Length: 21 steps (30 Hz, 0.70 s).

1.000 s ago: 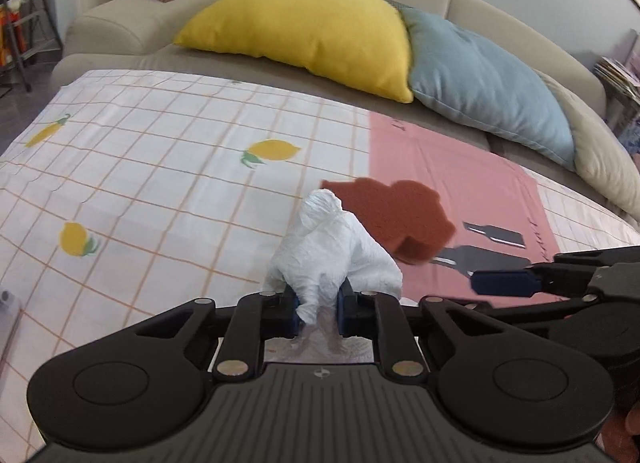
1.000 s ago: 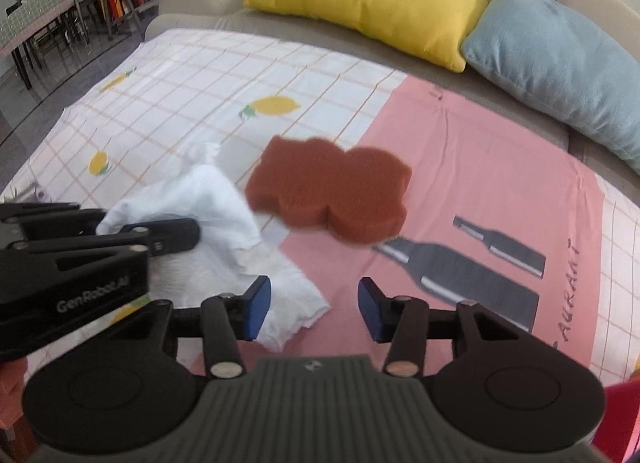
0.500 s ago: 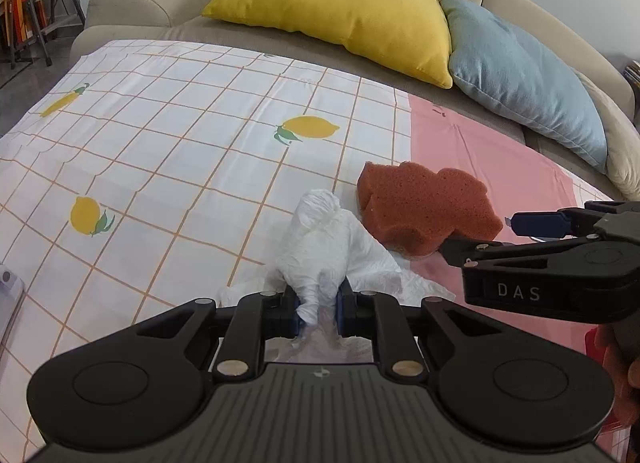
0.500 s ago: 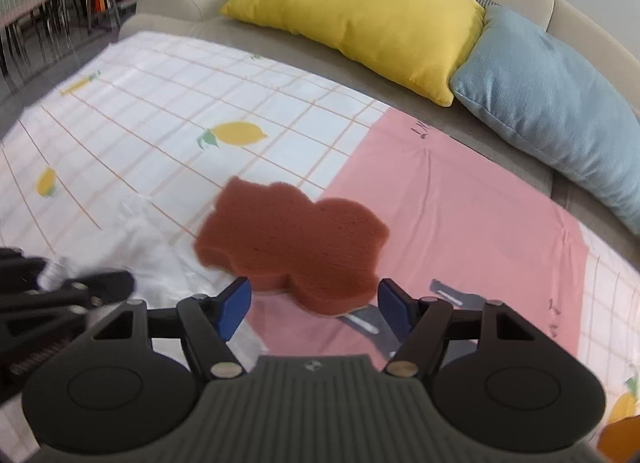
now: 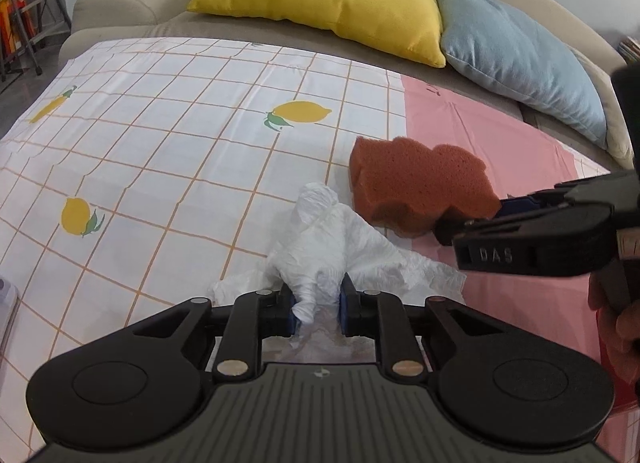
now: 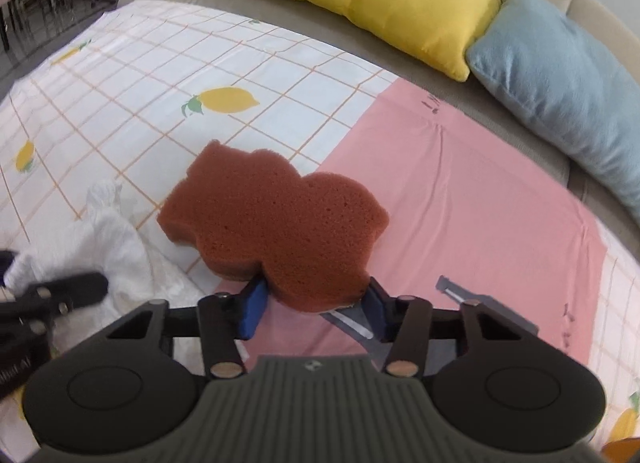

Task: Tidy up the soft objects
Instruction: 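Grasp the brown sponge with the right tool while the left tool holds the plastic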

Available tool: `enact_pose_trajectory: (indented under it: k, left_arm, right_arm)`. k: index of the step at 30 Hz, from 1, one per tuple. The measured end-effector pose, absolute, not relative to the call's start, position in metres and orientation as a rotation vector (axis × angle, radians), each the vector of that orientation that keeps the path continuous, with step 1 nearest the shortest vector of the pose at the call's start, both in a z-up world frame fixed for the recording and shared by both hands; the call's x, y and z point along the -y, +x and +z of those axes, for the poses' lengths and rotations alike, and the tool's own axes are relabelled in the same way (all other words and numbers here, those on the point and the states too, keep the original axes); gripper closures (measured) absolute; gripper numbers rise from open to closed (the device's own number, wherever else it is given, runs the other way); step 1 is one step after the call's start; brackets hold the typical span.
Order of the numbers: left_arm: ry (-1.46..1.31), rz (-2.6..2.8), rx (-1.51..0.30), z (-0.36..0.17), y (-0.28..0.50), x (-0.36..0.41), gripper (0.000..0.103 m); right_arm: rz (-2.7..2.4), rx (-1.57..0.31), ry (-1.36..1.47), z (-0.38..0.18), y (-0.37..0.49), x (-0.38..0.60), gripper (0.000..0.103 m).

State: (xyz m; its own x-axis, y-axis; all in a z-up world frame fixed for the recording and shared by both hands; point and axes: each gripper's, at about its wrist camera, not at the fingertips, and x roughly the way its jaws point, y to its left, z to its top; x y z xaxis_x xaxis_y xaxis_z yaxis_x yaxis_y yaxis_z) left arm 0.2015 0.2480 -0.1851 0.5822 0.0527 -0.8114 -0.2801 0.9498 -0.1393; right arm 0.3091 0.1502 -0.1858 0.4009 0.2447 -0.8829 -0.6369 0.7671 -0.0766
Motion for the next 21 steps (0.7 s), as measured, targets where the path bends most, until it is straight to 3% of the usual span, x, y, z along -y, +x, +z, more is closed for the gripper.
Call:
enact_pose_trajectory:
  k: [2,9,14,16,21]
  left_arm:
    - [-0.254,0.176,-0.941,-0.186,0.201,-0.247,0.072]
    - [-0.232,0.094,-0.975,-0.184,0.197,-0.245,0.068]
    - [-0.237,-0.012,-0.977,-0.176,0.182,-0.231,0.026]
    - [-0.217,-0.058,-0.993,-0.177,0.178,-0.224,0.018]
    - [-0.028,-0.127,-1.019,-0.181,0.171,-0.195,0.014]
  right_arm:
    - [0.582,-1.026,-0.427,-0.185,0.308,-0.150,0.057]
    - [0.559,-1.033,-0.390,-0.171,0.289,-0.128,0.058]
    - [0.526,-1.062,-0.345,-0.169,0.263,-0.108,0.058]
    - [0.533,-1.082,-0.321,-0.170,0.255,-0.102,0.058]
    - [0.536,-1.126,-0.277,-0.173,0.248,-0.088,0.058]
